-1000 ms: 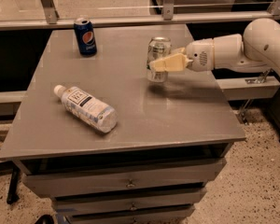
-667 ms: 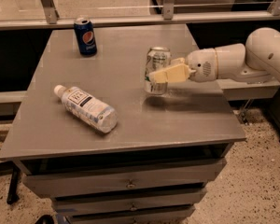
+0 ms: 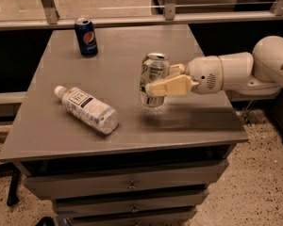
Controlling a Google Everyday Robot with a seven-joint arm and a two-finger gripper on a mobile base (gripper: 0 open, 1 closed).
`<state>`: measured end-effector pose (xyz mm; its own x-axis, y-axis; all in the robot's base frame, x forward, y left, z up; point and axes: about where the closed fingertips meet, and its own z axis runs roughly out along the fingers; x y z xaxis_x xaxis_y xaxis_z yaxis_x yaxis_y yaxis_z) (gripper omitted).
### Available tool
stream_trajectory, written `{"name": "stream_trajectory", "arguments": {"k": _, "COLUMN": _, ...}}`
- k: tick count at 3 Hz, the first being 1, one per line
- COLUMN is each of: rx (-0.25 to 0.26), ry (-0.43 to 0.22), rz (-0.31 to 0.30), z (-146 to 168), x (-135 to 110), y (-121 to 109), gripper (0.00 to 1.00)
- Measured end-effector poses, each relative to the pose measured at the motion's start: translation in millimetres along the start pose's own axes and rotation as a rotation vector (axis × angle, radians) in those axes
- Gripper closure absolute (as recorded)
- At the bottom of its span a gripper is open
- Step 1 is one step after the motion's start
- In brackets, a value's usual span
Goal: Move 7up can near blue plastic bottle
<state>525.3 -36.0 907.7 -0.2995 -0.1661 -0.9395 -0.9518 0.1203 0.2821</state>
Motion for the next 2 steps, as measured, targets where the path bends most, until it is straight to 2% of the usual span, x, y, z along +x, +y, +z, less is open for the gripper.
{"name": "stream_trajectory", "arguments": {"k": 1, "rx": -0.003, "ry": 0.013, "rz": -0.088, "z": 9.6, "x": 4.2, "y": 20.1, "gripper": 1.0}}
{"name": "stream_trajectory", "arguments": {"k": 2, "rx": -0.007, "ry": 0.015, "rz": -0.104, "z": 12.0, "x": 5.6, "y": 23.0, "gripper": 1.0}}
